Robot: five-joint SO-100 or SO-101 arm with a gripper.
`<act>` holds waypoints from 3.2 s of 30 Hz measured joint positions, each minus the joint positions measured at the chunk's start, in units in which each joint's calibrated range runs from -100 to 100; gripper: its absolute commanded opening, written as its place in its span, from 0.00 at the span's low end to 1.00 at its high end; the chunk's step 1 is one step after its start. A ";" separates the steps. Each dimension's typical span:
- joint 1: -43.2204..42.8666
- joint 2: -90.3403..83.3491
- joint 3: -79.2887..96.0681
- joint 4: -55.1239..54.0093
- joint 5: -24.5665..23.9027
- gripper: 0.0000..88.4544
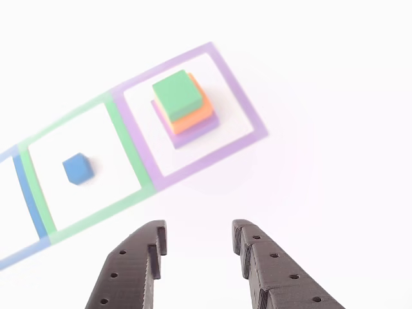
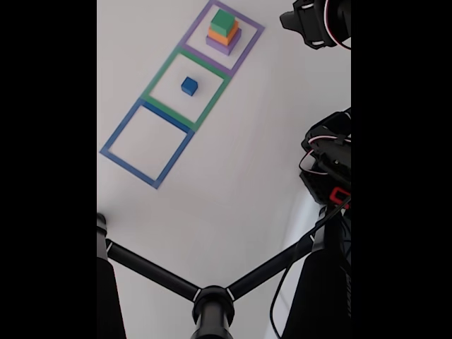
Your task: Tower of hanoi
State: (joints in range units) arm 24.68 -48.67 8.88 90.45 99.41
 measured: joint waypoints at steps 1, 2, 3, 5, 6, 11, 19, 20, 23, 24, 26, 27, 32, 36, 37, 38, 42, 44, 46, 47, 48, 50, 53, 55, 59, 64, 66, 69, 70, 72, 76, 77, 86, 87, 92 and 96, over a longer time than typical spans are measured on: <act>-0.08 0.08 1.57 -1.36 0.00 0.19; -0.08 0.08 3.39 -2.97 0.00 0.22; -0.08 0.00 5.40 -4.82 0.00 0.24; 0.57 -0.84 10.44 -9.63 0.00 0.26; 0.82 -1.27 13.14 -12.28 0.00 0.27; 2.29 -2.03 25.67 -24.88 0.00 0.33; 3.93 -2.53 48.30 -51.28 0.20 0.36; 4.26 -2.53 51.17 -54.98 0.00 0.37; 4.42 -1.35 58.05 -65.81 0.00 0.36; 4.34 -0.59 60.05 -69.42 0.00 0.36; 4.09 1.52 64.14 -77.13 0.00 0.37; 3.93 2.70 65.54 -80.74 0.00 0.37; 2.13 10.89 69.19 -97.35 0.00 0.37; 1.06 17.98 69.63 -107.78 0.00 0.36; 0.98 19.67 69.63 -109.79 0.00 0.36; 0.98 21.27 69.63 -111.64 0.00 0.36; 0.98 27.10 69.54 -118.06 0.00 0.36; 0.98 29.63 69.54 -121.03 0.39 0.36; 0.98 32.00 69.54 -123.68 0.20 0.36; 0.98 33.01 69.54 -124.80 0.20 0.36; 0.98 33.85 69.54 -125.84 0.00 0.36; 0.98 35.29 69.45 -127.13 0.00 0.36; 0.98 36.72 68.41 -128.25 0.20 0.36; 0.98 37.91 67.62 -128.89 0.39 0.35; 0.41 40.78 65.97 -130.58 0.20 0.35; -0.33 43.22 64.84 -132.34 0.59 0.35; -0.33 43.82 64.66 -132.83 0.59 0.35; -1.06 44.91 64.14 -133.79 0.59 0.35; -1.15 45.42 63.97 -134.27 0.59 0.34; -1.15 46.52 63.62 -135.23 0.59 0.34; -1.31 47.95 63.10 -136.76 0.59 0.33; -1.47 48.12 63.01 -136.92 0.59 0.32; -1.88 48.80 63.01 -137.24 0.59 0.24; -1.96 48.80 63.01 -137.24 0.59 0.24; -2.46 48.80 63.01 -137.24 0.59 0.21; -2.46 48.80 63.01 -137.24 0.59 0.18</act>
State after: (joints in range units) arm 22.23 0.13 71.89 -46.79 100.00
